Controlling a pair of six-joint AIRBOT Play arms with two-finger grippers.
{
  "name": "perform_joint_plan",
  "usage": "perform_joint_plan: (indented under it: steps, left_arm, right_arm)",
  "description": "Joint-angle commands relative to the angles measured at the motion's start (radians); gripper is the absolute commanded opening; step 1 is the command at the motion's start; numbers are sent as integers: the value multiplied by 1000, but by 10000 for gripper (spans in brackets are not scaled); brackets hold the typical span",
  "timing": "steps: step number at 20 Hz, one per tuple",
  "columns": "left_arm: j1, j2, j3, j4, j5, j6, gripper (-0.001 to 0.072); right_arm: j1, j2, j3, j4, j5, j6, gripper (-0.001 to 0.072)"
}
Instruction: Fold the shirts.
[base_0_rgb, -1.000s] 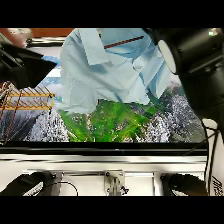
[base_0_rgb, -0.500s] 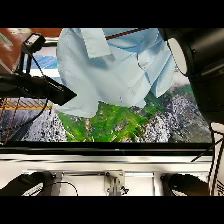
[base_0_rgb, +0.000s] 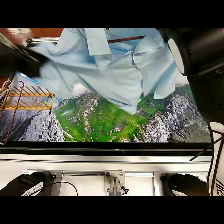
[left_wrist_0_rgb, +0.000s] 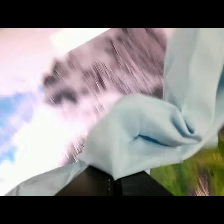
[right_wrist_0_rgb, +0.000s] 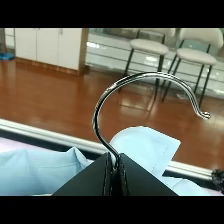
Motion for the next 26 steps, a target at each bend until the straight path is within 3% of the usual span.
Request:
perform_joint_plan:
  steps: [1,6,9,14,15,17,18,20,23,26]
  left_arm:
    - [11,0,200,48,15,0,61]
    - [-40,0,312,19,14,2,61]
    - [-77,-4,315,18,-11,45,61]
    - [-80,-65,312,-164,-351,44,65]
    - [-80,-79,312,-169,-420,34,145]
    - [-78,-92,312,-110,-470,-20,552]
    - [-78,-89,313,-54,-460,-24,678]
    - [-78,-77,314,43,-390,-55,680]
    - [-79,-85,313,42,-164,-221,663]
    - [-78,-119,313,29,61,-248,662]
  right_arm:
    - [0,-13,0,-6,31,18,67]
    - [0,-57,0,-6,31,95,66]
    - [0,-88,0,-6,29,142,67]
    - [1,-100,0,-6,-87,209,67]
    - [1,-100,1,-7,-111,214,67]
    - [1,-96,1,-10,-123,214,67]
    - [1,-94,1,-14,-124,213,67]
    - [1,-88,1,-17,-136,173,67]
    - [1,-86,1,-18,-173,139,67]
    - [1,-86,1,-18,-182,126,67]
